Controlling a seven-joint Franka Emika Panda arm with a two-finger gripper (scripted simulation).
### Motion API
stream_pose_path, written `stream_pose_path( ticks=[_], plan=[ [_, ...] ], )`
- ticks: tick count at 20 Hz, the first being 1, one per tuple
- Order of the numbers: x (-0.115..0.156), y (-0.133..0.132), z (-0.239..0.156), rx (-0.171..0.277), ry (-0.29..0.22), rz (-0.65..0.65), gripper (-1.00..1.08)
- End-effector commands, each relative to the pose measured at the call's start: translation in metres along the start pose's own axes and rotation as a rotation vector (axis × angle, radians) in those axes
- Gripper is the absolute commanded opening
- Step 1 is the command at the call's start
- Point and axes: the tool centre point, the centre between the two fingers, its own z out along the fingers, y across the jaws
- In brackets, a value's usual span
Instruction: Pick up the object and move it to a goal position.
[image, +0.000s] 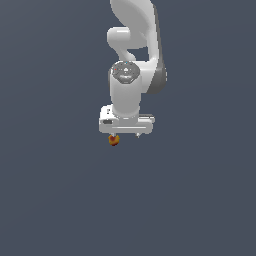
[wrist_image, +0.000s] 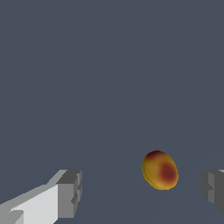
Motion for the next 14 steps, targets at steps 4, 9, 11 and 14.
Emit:
stream_pose_path(
  ticks=[4,9,11,14],
  plan=[
    [0.000,0.000,-0.002,0.006,0.002,0.000,1.00],
    [0.002,0.001,-0.011,0.026,0.011,0.003,1.00],
    [0.002,0.000,-0.012,0.028,0.011,0.004,1.00],
    [0.002,0.001,-0.011,0.026,0.011,0.001,1.00]
  ],
)
